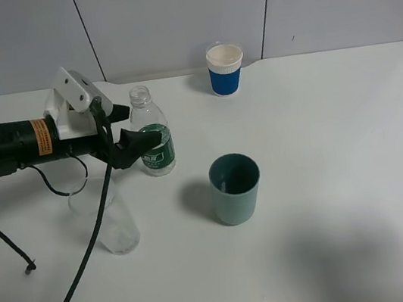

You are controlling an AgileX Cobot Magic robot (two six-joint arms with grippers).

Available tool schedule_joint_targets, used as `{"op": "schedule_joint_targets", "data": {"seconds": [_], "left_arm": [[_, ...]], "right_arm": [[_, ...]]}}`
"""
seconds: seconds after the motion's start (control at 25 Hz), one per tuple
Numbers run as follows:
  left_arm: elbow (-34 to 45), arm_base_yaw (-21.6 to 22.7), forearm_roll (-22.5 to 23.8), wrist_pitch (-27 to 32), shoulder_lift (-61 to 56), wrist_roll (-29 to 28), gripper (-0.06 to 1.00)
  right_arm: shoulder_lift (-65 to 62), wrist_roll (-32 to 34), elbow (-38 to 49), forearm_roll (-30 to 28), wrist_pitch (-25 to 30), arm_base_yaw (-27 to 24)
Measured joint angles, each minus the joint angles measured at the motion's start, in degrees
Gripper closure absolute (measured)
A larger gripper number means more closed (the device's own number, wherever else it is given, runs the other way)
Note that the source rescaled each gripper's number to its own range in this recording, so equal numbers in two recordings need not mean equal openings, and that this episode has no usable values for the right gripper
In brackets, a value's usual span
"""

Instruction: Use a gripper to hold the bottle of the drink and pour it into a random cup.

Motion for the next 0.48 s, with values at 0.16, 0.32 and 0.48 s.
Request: {"op": "schedule_joint_targets", "data": {"seconds": [0.16, 0.32, 0.48], "left_arm": [[1.0, 0.0, -0.6, 1.6, -3.2, -1.2, 0.19], [2.4, 0.0, -1.7, 4.2, -6.2, -1.5, 0.19], [4.0, 0.0, -3.8, 8.6, -9.3, -1.7, 0.19]], "right_arm": [[0.0, 0.0, 0.0, 0.0, 0.0, 0.0], [0.0, 0.0, 0.0, 0.0, 0.0, 0.0], [0.0, 0.0, 0.0, 0.0, 0.0, 0.0]]}}
